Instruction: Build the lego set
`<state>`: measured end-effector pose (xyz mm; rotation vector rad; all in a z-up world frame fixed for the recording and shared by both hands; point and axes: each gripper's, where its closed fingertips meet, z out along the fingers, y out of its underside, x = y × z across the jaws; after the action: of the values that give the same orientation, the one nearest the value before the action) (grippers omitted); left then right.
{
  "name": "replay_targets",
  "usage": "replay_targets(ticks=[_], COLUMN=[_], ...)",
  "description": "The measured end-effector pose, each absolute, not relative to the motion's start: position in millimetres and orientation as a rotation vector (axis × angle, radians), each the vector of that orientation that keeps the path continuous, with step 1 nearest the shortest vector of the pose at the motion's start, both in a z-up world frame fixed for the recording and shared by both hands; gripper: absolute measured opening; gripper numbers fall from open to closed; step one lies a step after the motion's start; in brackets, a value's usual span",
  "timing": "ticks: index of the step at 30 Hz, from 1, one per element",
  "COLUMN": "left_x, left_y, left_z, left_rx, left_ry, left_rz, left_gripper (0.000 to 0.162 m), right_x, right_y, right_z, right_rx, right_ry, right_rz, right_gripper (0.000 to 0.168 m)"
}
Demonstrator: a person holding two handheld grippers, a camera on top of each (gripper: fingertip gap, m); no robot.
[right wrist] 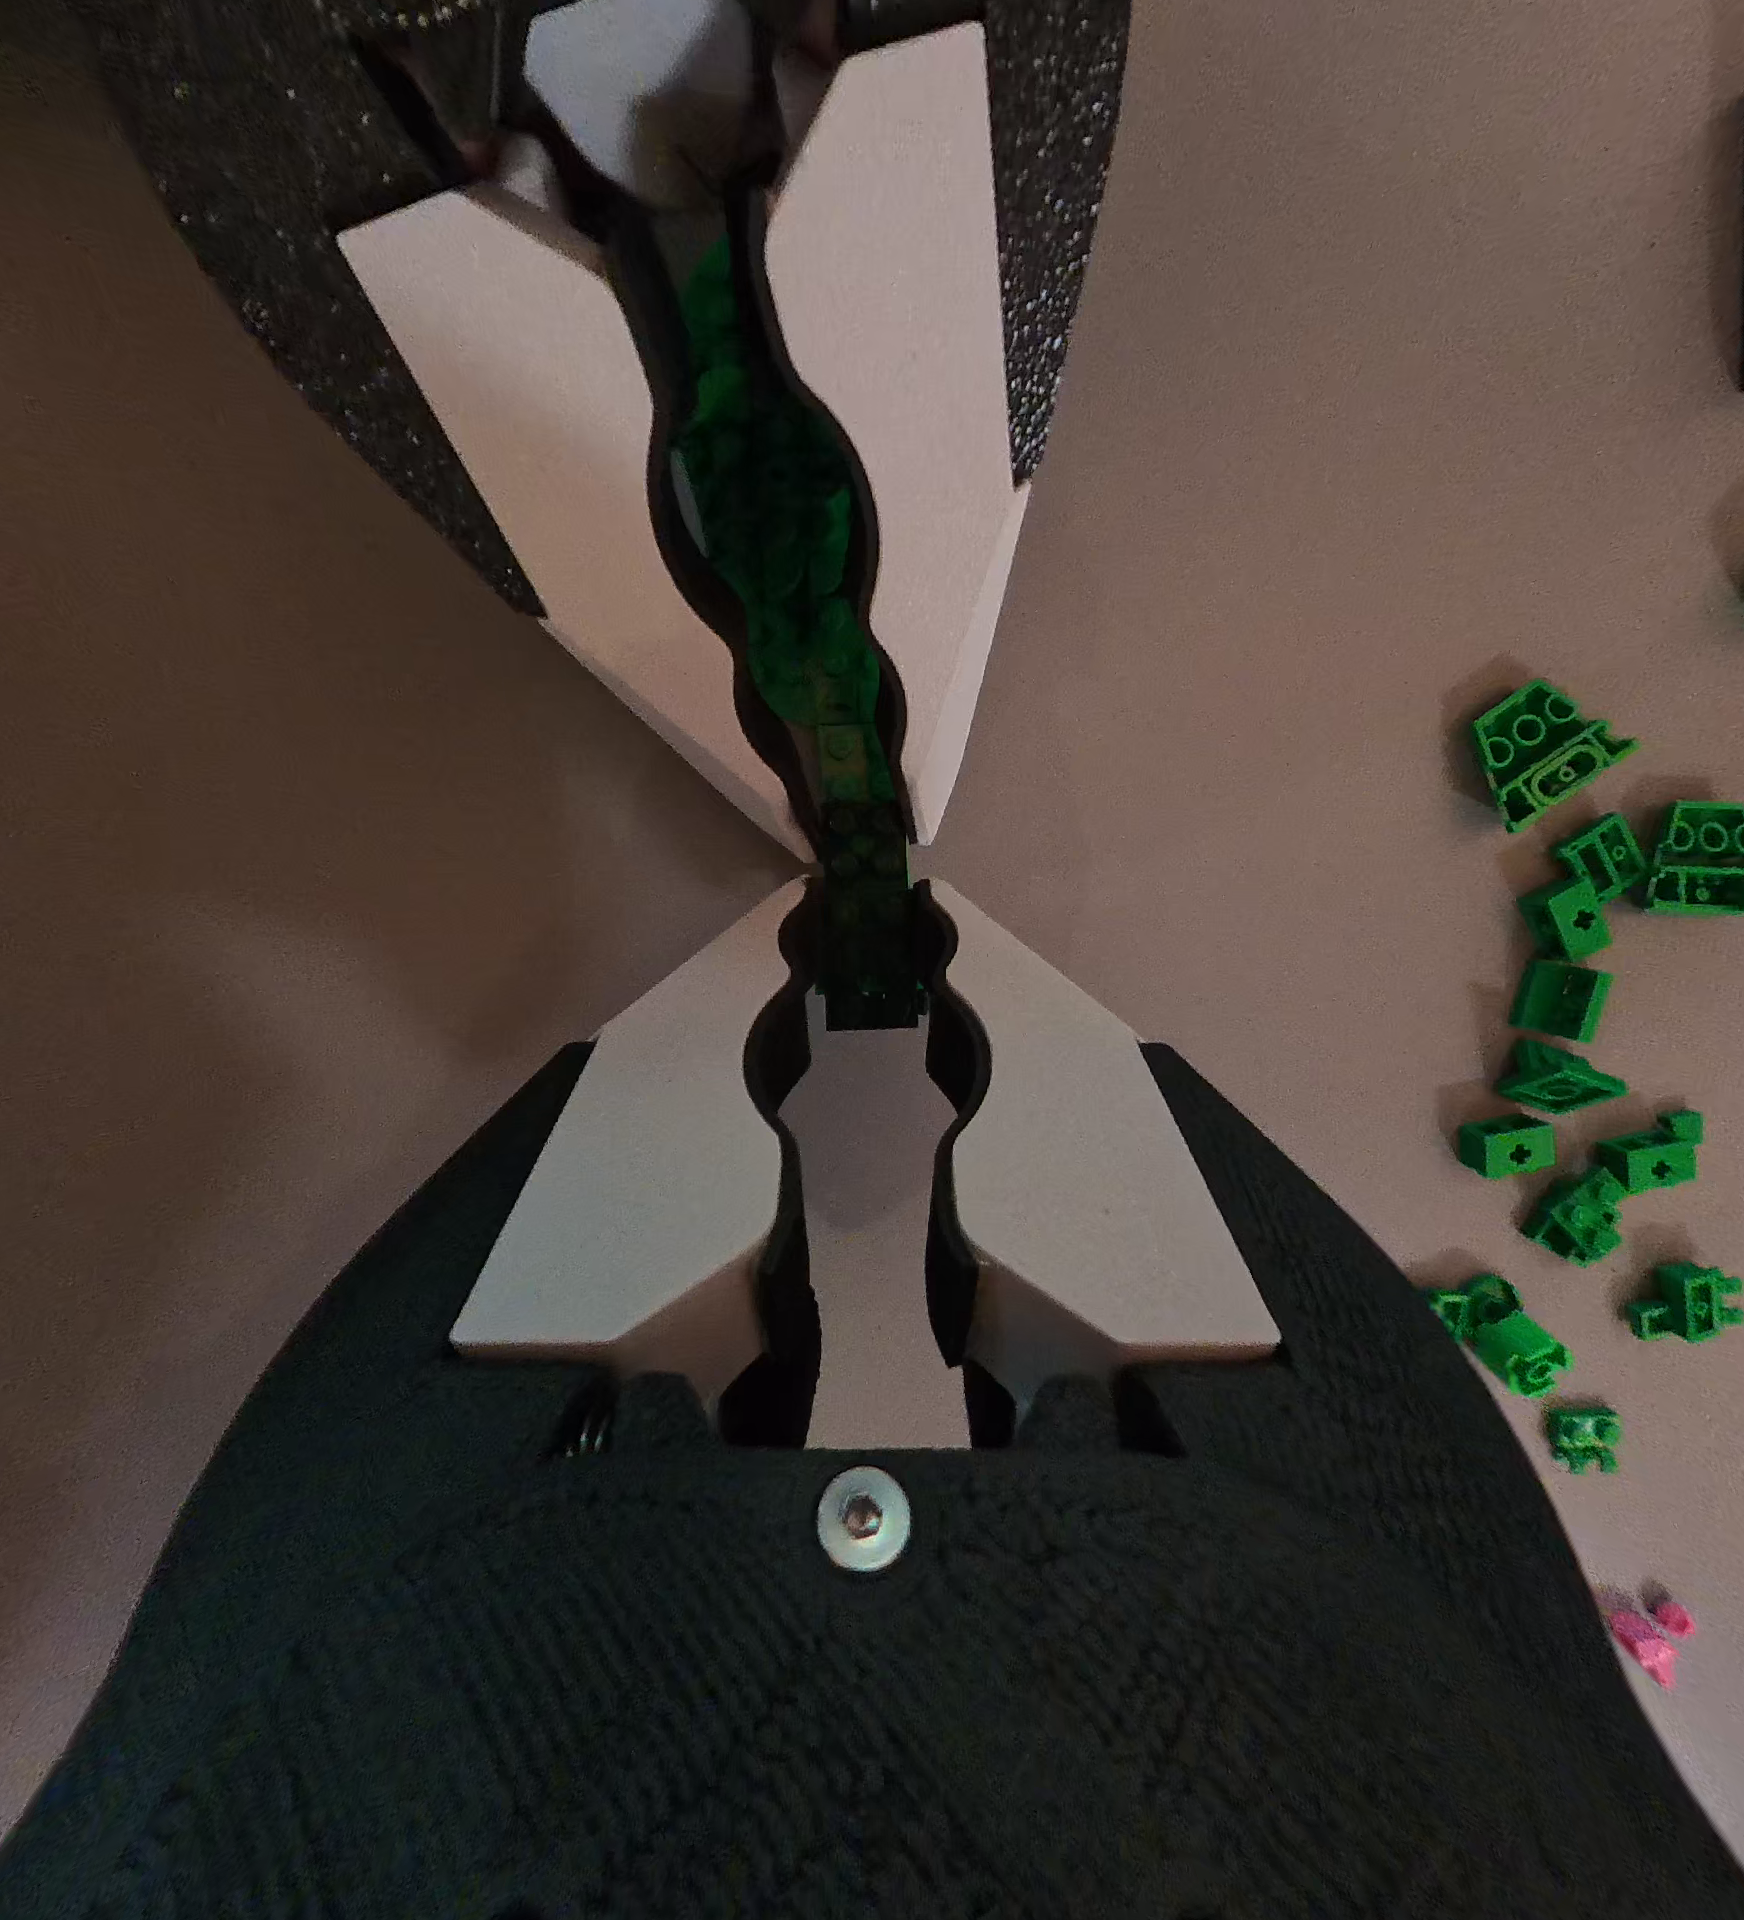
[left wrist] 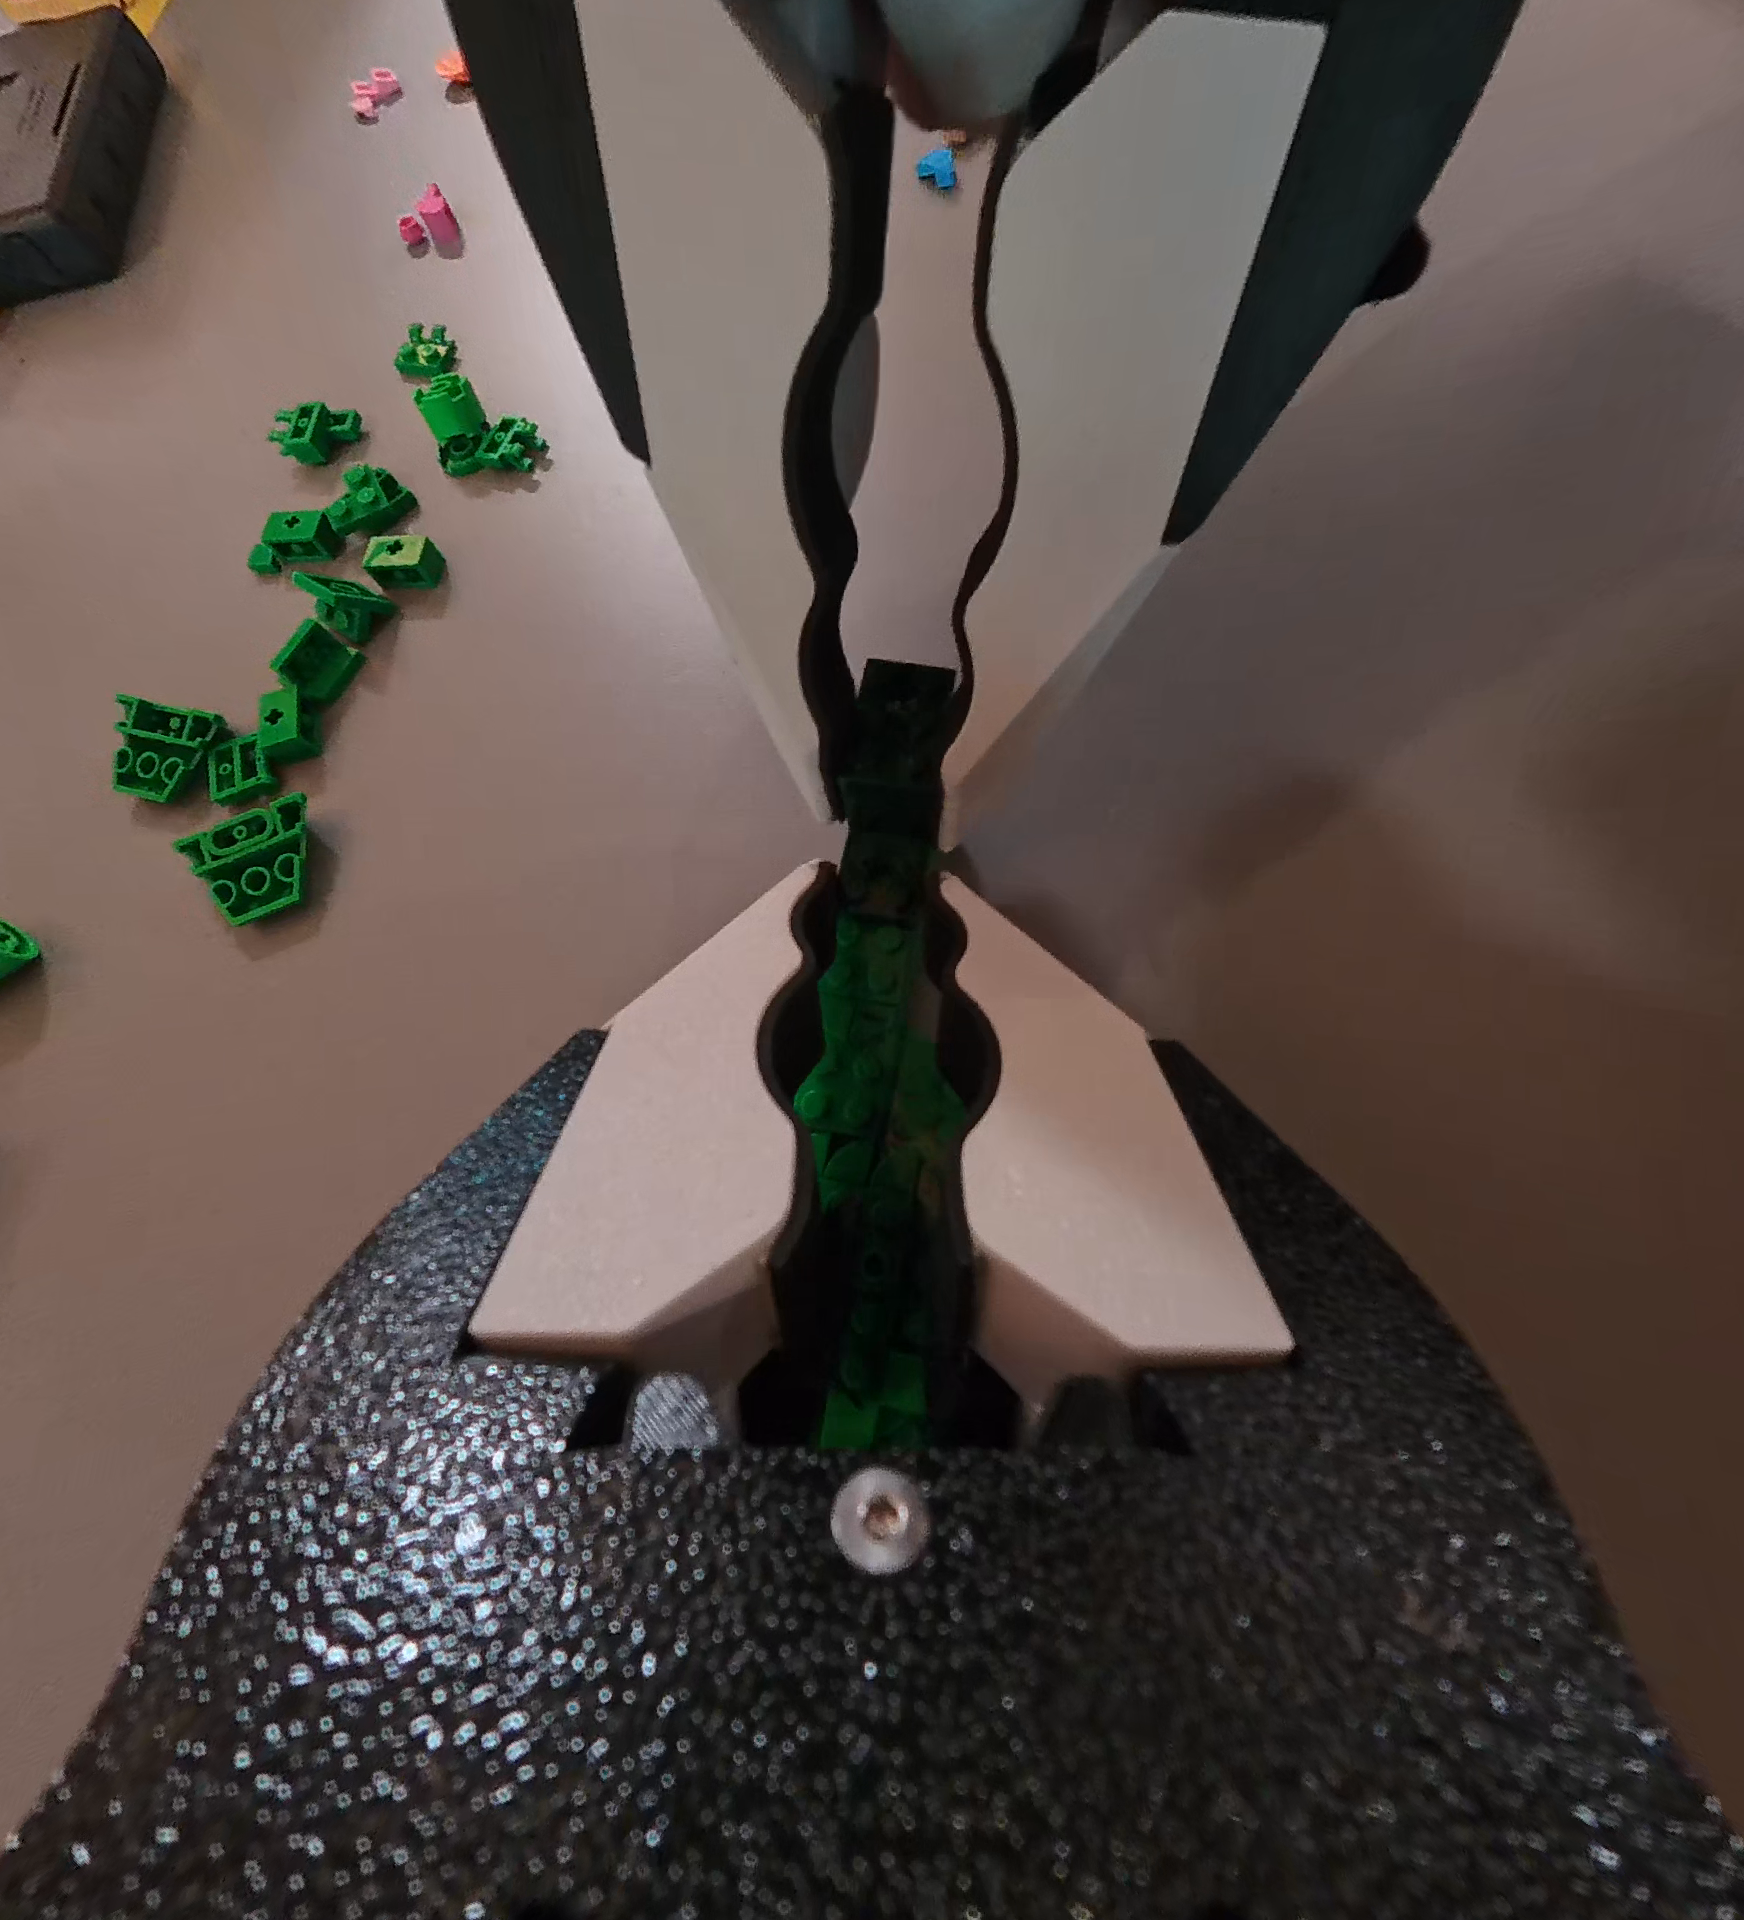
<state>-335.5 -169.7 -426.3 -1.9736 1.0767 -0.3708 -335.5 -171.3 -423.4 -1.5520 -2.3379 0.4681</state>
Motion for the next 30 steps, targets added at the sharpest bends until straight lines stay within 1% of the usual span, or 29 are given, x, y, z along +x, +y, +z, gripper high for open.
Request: replay_targets(ticks=[3, 4, 6, 7, 9, 15, 20, 24, 25, 27, 30], left_x=[-336, -336, -336, -336, -336, -336, -335, -336, -339, -344, -352], left_y=[-170, -170, -170, -170, -170, -171, -172, -173, -173, -173, -174], left_z=[-426, -426, -426, -426, -426, -426, -425, -425, -425, -423, -412], left_rx=[-1.976, -1.977, -1.980, -1.981, -1.984, -1.976, -1.978, -1.974, -1.977, -1.978, -1.955], left_ry=[1.072, 1.070, 1.067, 1.066, 1.064, 1.071, 1.068, 1.078, 1.078, 1.068, 1.011], left_rz=[-0.374, -0.374, -0.376, -0.378, -0.382, -0.390, -0.398, -0.397, -0.381, -0.380, -0.424], left_gripper=[0.014, 0.015, 0.015, 0.015, 0.015, 0.015, 0.015, 0.015, 0.018, 0.031, 0.037], right_x=[-336, -337, -336, -335, -330, -335, -339, -339, -340, -340, -340], right_y=[-171, -172, -174, -173, -172, -169, -173, -173, -173, -173, -173], right_z=[-423, -422, -421, -422, -426, -437, -437, -436, -436, -436, -435], right_rx=[-1.558, -1.553, -1.549, -1.546, -1.533, -1.456, -1.418, -1.413, -1.411, -1.410, -1.405], right_ry=[-2.299, -2.272, -2.211, -2.176, -2.146, -2.093, -2.043, -2.015, -2.015, -2.014, -2.007], right_rz=[0.491, 0.521, 0.606, 0.636, 0.672, 0.772, 0.924, 0.967, 0.965, 0.964, 0.962], right_gripper=[0.017, 0.021, 0.050, 0.054, 0.054, 0.028, 0.026, 0.026, 0.026, 0.026, 0.026])
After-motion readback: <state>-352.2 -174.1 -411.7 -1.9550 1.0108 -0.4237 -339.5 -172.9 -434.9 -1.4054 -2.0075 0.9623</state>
